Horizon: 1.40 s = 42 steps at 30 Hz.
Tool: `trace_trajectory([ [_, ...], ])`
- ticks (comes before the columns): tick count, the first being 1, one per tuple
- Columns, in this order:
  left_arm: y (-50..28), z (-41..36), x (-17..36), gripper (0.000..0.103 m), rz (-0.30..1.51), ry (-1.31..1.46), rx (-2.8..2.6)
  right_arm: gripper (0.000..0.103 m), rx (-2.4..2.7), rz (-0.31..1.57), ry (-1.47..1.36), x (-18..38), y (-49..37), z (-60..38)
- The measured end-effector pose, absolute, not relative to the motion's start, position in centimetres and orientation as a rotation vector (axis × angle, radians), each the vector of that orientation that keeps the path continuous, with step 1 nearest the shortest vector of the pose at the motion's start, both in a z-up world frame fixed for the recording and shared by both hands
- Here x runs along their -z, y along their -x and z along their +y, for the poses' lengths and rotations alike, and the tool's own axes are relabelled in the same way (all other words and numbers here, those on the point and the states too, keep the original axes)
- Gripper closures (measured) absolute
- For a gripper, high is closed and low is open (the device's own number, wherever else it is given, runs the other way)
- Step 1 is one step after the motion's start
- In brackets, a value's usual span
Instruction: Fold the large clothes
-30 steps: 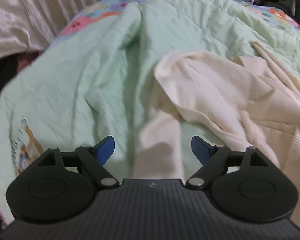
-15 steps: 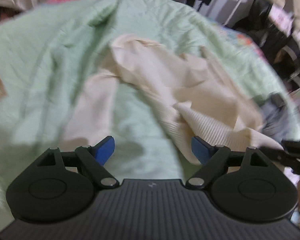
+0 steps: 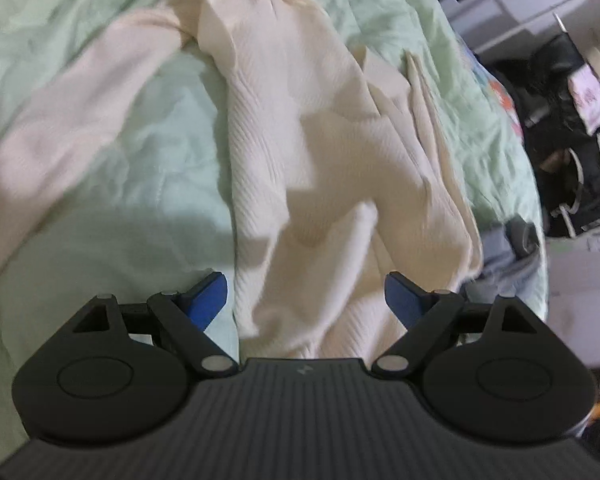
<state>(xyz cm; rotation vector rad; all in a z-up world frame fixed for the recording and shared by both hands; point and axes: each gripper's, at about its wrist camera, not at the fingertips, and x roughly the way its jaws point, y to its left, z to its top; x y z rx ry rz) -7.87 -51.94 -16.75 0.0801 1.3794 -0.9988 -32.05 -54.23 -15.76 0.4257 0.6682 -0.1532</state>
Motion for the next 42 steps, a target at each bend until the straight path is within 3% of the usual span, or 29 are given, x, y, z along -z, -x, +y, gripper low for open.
trace_trajectory([
  [2,8.4,-54.1,16.8,0.007,1.326,-0.189,0.990,0.066,0.224,0.731,-0.344,16.6,30.9,-52.4],
  [7,10.1,-58.8,18.3,0.003,1.221,-0.432,1.010,0.048,0.351,0.699,-0.504,17.5,31.1,-50.2],
  [10,11.9,-60.6,19.3,0.006,1.138,-0.562,1.035,0.048,0.390,0.664,-0.594,17.4,32.0,-49.7],
  [11,12.6,-60.8,19.5,0.041,1.095,-0.591,1.042,0.046,0.397,0.665,-0.587,17.3,32.0,-49.5],
  [12,13.0,-60.8,19.6,0.088,1.075,-0.605,1.039,0.045,0.410,0.679,-0.560,17.3,31.9,-49.0],
  [14,12.3,-60.2,19.6,0.088,1.100,-0.567,1.029,0.038,0.423,0.700,-0.528,17.4,31.5,-48.6],
  [19,10.0,-55.5,16.6,0.089,1.046,-0.401,1.030,0.034,0.457,0.740,-0.465,17.8,30.3,-48.4],
  [22,7.8,-49.0,12.5,0.089,0.953,-0.240,1.017,0.025,0.446,0.731,-0.482,17.9,29.8,-48.5],
  [25,6.3,-43.0,10.7,0.089,0.883,-0.147,0.963,0.025,0.449,0.731,-0.500,18.1,29.3,-48.8],
  [31,3.9,-39.5,13.5,0.087,0.963,-0.143,0.886,0.027,0.434,0.715,-0.534,19.2,27.9,-49.5],
  [33,4.4,-40.2,12.6,0.081,0.910,-0.200,0.887,0.033,0.427,0.717,-0.563,19.8,27.5,-49.9],
  [34,4.8,-40.2,11.8,0.079,0.873,-0.218,0.885,0.043,0.423,0.711,-0.586,20.1,27.4,-50.3],
  [35,5.1,-40.1,10.9,0.073,0.829,-0.237,0.882,0.070,0.419,0.702,-0.611,20.4,27.3,-50.7],
  [36,5.5,-40.0,10.1,0.060,0.785,-0.256,0.879,0.085,0.409,0.693,-0.642,20.6,27.4,-51.2],
  [37,5.7,-39.9,9.5,0.053,0.753,-0.268,0.878,0.091,0.394,0.680,-0.680,20.8,27.5,-51.8],
  [38,5.7,-39.8,8.8,0.041,0.715,-0.267,0.882,0.091,0.376,0.665,-0.720,21.0,27.7,-52.4],
  [40,5.3,-40.0,7.3,0.027,0.650,-0.252,0.912,0.092,0.340,0.616,-0.826,21.1,28.5,-54.2],
  [42,4.4,-40.7,6.6,0.002,0.648,-0.231,0.981,0.092,0.331,0.586,-0.857,20.4,29.3,-55.0],
])
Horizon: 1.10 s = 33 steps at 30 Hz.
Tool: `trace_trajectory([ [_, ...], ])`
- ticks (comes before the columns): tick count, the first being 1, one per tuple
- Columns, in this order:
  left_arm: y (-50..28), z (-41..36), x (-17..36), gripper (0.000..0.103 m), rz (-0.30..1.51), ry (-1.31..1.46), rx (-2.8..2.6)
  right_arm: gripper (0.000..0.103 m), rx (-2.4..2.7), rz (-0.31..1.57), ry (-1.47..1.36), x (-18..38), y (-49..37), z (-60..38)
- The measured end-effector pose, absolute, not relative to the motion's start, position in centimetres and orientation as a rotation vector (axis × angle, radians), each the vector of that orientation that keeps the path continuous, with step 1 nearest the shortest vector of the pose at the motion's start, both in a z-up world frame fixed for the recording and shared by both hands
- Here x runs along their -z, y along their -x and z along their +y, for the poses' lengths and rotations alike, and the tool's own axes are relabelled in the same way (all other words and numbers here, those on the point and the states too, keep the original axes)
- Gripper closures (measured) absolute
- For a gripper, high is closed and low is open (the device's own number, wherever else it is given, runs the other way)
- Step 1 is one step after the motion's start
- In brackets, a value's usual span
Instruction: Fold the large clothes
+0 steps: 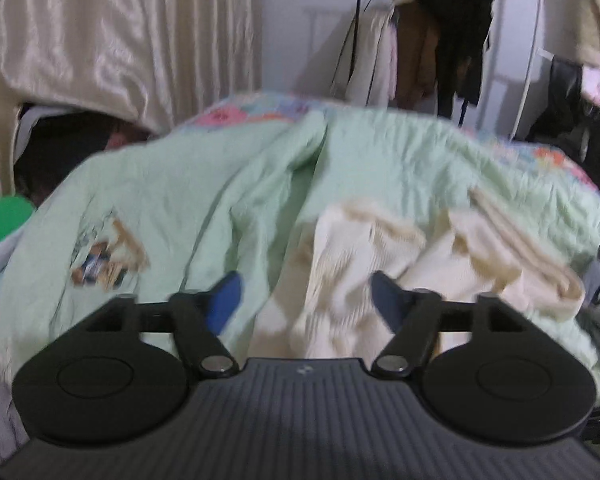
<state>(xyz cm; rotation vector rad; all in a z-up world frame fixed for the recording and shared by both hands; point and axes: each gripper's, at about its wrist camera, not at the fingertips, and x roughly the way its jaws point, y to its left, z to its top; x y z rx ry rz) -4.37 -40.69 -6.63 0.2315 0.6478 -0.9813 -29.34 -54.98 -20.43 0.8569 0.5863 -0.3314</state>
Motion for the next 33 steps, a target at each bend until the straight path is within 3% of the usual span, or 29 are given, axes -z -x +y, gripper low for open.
trace_trajectory([
  [6,2.1,-48.2,11.0,0.002,0.847,-0.501,1.187,0.094,0.260,0.457,-0.971,17.8,31.9,-57.0],
  [7,2.1,-48.8,11.5,0.013,0.860,-0.540,1.196,0.094,0.260,0.433,-0.969,17.0,32.5,-57.2],
  [8,2.6,-49.0,12.3,0.082,0.858,-0.606,1.199,0.094,0.267,0.425,-0.963,16.5,32.7,-57.4],
  [9,3.5,-49.1,13.3,0.098,0.867,-0.711,1.193,0.094,0.283,0.417,-0.940,15.8,33.2,-57.6],
  [18,8.8,-40.8,12.2,0.101,0.737,-0.734,1.263,0.095,0.477,0.568,-0.746,16.0,35.9,-55.0],
  [24,9.9,-38.4,11.3,0.101,0.701,-0.760,1.299,0.084,0.461,0.560,-0.822,18.8,36.4,-53.1],
  [28,9.7,-37.7,10.1,0.100,0.680,-0.701,1.322,0.070,0.400,0.541,-0.804,18.6,35.5,-52.4],
  [31,9.6,-37.6,10.2,0.089,0.655,-0.702,1.310,0.056,0.376,0.605,-0.677,18.4,33.7,-50.9],
  [33,9.7,-37.8,11.0,0.068,0.641,-0.735,1.292,0.052,0.377,0.651,-0.585,18.3,32.3,-49.8],
])
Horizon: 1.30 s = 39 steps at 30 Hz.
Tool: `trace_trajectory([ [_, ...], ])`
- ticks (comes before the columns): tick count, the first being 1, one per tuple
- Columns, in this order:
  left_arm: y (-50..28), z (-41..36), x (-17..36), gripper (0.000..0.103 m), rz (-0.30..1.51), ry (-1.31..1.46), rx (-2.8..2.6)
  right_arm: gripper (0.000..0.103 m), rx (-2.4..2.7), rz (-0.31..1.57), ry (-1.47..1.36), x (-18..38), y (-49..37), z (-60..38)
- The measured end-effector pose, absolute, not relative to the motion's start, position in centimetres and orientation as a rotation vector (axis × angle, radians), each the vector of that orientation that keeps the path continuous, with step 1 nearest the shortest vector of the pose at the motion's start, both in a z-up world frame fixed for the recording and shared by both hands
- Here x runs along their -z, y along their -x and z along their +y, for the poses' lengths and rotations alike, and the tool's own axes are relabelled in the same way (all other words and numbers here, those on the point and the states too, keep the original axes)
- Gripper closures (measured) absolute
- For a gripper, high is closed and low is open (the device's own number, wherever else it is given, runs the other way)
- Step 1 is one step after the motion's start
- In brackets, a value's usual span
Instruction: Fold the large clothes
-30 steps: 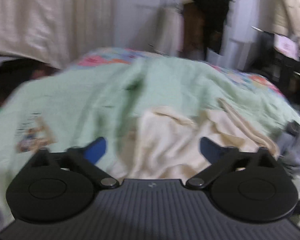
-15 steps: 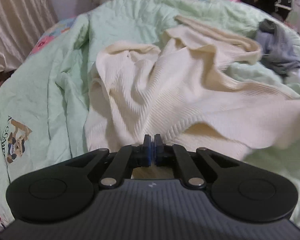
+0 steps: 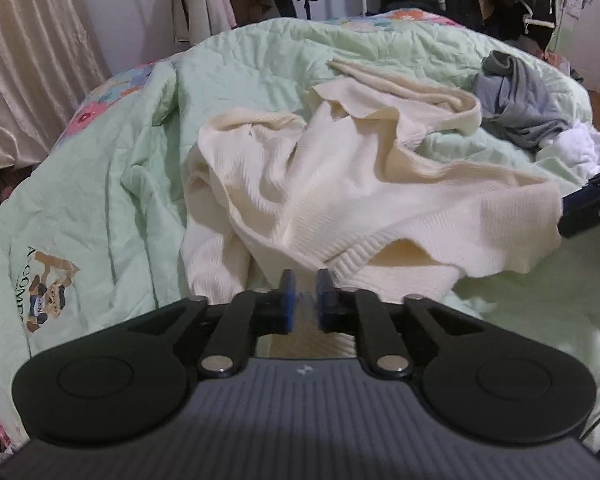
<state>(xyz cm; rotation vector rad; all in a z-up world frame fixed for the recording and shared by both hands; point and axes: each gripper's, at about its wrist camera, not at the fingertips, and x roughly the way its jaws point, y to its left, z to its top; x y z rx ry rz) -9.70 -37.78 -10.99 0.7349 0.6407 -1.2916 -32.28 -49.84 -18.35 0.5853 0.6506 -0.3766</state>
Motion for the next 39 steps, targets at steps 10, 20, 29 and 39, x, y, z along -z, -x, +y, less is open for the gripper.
trace_trajectory([
  [10,10.2,-36.3,11.2,0.103,0.661,-0.769,1.399,0.098,0.370,0.537,-0.568,15.4,32.8,-52.1],
  [20,14.2,-32.9,9.6,0.100,0.707,-0.916,1.543,0.089,0.417,0.650,-0.850,16.0,43.5,-50.9],
  [29,3.7,-32.8,9.6,0.020,0.914,-0.621,1.255,0.065,0.502,0.523,-0.905,15.3,46.0,-52.5],
  [39,-1.8,-32.7,17.8,0.019,1.022,-0.644,1.145,0.053,0.225,0.573,-0.612,10.4,31.5,-49.6],
])
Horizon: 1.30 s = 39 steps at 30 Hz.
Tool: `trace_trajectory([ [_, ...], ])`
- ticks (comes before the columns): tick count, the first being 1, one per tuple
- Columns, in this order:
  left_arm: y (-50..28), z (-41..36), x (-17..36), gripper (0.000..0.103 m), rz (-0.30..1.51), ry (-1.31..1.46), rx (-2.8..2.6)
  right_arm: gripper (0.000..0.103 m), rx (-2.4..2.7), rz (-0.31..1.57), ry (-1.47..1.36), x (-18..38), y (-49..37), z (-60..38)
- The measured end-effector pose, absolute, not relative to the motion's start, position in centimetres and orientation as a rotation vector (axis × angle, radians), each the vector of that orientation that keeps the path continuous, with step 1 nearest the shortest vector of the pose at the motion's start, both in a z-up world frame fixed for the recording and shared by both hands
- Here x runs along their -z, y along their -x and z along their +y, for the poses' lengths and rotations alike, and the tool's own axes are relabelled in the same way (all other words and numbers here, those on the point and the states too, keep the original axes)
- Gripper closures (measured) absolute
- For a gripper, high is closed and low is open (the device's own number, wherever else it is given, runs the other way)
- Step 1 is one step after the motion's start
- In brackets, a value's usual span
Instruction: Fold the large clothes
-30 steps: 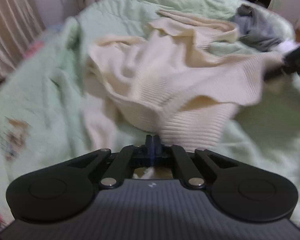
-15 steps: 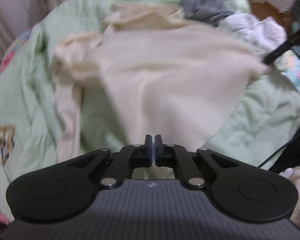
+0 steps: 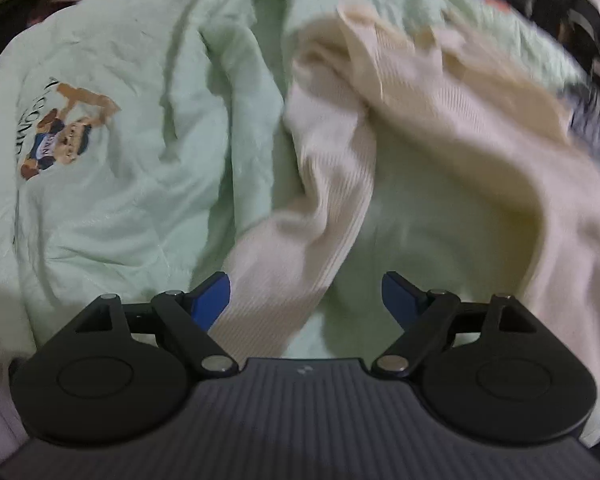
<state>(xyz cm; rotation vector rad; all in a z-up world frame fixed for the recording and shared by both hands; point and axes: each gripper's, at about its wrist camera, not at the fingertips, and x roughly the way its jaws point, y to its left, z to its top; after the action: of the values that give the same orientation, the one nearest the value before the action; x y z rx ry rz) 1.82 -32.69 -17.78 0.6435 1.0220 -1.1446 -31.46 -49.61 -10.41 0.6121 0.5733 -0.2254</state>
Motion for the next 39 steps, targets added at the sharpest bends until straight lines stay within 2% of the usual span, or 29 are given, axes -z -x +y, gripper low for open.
trace_trajectory([
  [3,-0.1,-34.0,19.9,0.020,0.883,-0.815,1.089,0.053,0.201,0.624,-0.558,10.4,27.5,-48.5],
  [4,0.0,-34.3,20.3,0.027,0.865,-0.846,1.065,0.053,0.206,0.641,-0.530,10.3,26.4,-48.0],
  [5,-0.4,-34.8,21.3,0.065,0.886,-0.882,0.996,0.053,0.211,0.652,-0.511,10.2,25.8,-47.6],
  [6,-1.0,-35.0,21.9,0.089,0.927,-0.881,0.945,0.053,0.220,0.669,-0.480,10.1,25.0,-47.0],
  [9,-3.2,-34.2,20.7,0.091,1.003,-0.719,0.895,0.053,0.247,0.699,-0.427,10.5,23.1,-46.1],
  [12,-4.3,-33.0,18.2,0.091,0.957,-0.630,0.827,0.052,0.249,0.708,-0.434,11.2,22.5,-45.9],
  [17,-5.2,-32.6,15.0,0.091,0.896,-0.567,0.798,0.050,0.285,0.714,-0.480,12.3,23.0,-46.8],
  [22,-5.2,-32.5,14.1,0.090,0.931,-0.570,0.808,0.047,0.316,0.704,-0.502,12.7,24.0,-47.3],
  [28,-3.9,-33.5,15.2,0.091,0.841,-0.630,0.852,0.046,0.307,0.704,-0.522,14.2,23.1,-47.5],
  [32,-4.2,-33.2,15.7,0.097,0.819,-0.607,0.833,0.046,0.301,0.717,-0.539,15.1,22.0,-47.6],
  [36,-4.8,-32.5,13.8,0.097,0.742,-0.528,0.745,0.046,0.305,0.727,-0.534,15.4,21.5,-47.5],
  [39,-6.7,-31.5,10.2,0.097,0.674,-0.401,0.658,0.046,0.323,0.723,-0.542,15.6,21.7,-47.8],
])
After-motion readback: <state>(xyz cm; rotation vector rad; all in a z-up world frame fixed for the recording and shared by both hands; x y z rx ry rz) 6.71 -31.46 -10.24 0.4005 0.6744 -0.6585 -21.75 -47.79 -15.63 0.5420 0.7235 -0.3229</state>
